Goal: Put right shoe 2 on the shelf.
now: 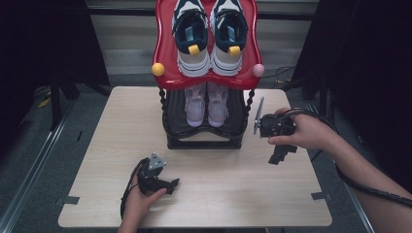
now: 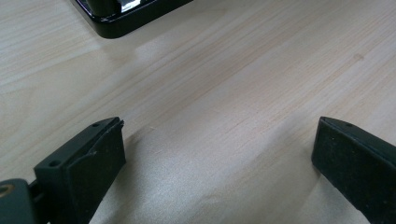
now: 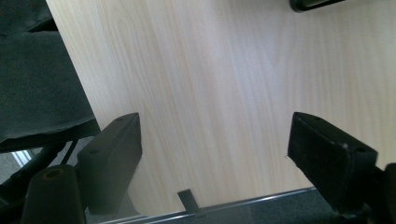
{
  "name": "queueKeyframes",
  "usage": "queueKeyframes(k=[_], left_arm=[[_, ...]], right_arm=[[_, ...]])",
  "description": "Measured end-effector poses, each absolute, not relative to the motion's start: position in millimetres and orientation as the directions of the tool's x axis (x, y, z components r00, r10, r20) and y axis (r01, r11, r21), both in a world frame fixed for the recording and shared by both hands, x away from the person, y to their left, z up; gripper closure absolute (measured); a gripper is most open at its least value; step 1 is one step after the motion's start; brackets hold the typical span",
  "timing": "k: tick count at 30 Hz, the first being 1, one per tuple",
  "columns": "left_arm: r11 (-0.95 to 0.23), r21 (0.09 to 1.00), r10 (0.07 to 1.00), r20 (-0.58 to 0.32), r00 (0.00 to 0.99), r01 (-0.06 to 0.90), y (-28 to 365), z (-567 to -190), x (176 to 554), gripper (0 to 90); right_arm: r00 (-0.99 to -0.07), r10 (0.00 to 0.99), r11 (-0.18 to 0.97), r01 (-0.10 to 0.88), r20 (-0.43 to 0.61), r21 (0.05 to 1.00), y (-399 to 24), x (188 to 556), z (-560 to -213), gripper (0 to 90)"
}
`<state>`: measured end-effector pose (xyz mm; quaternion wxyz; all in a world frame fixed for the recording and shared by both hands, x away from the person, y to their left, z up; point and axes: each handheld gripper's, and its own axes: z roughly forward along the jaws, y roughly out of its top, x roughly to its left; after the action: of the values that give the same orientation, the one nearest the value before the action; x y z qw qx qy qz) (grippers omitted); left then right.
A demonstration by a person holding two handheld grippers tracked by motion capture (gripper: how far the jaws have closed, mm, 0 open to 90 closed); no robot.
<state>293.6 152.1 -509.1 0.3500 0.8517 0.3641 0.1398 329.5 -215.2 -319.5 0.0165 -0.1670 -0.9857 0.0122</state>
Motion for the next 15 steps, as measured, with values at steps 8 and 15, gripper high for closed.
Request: queueKeyframes(k=[8, 15], left_arm=[[-0.490, 0.698, 0.718, -0.016, 0.696, 0.522, 152, -509, 294, 2.1], [-0.489, 0.698, 0.718, -0.017, 0.695, 0.523, 152, -509, 294, 2.1]], right_arm=[[-0.951, 0.306, 0.952, 0.305, 0.038, -0.030, -220, 326, -346, 17.4], [-0.944, 0.326, 0.945, 0.324, 0.046, -0.046, -223, 321, -368, 17.4]])
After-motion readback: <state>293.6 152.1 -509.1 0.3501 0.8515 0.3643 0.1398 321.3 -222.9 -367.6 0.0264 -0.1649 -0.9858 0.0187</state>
